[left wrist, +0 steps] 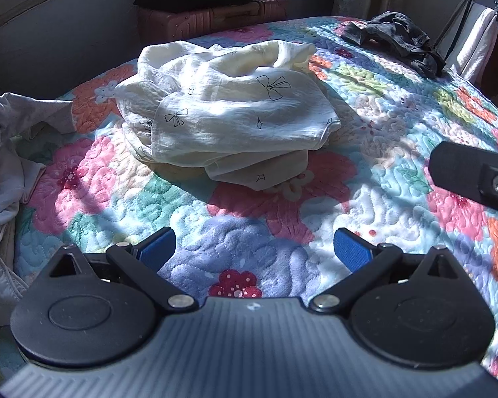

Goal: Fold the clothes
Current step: 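Move both grippers toward the crumpled cream bow-print garment on the quilt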

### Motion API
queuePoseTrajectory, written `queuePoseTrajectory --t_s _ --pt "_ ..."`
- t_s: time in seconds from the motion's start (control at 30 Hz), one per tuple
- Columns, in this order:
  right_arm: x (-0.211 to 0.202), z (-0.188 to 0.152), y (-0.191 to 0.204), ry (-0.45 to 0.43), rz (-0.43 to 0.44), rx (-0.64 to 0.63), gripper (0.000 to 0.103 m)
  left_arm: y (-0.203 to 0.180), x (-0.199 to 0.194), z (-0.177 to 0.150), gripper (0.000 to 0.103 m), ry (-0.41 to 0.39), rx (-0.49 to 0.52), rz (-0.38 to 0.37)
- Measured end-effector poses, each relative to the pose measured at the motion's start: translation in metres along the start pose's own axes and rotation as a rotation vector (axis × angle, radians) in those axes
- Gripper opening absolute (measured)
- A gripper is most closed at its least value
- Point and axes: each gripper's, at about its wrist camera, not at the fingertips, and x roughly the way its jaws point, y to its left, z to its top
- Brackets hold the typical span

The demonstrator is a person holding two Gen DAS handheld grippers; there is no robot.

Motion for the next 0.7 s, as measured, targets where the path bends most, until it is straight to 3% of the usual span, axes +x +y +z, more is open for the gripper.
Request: queuePoseTrajectory --t_s 0.17,0.4,0.7 --pt "-0.0030 -0.0008 -0.0013 -0.020 -0.027 -0.001 0.102 0.0020 0.0004 -0.0016 0.103 -0.017 0.002 -0.034" --pt "-0.0039 0.0019 0.0030 -0.008 -0.038 -0.005 0.102 0.0008 0.0005 0.0028 0.103 -0.025 -0.004 0.031" --pt "-0.0030 0.0034 0.0056 -0.011 -0.040 -0.007 0.102 0.0063 0.0013 0.0034 0.103 -0.013 -0.032 -0.029"
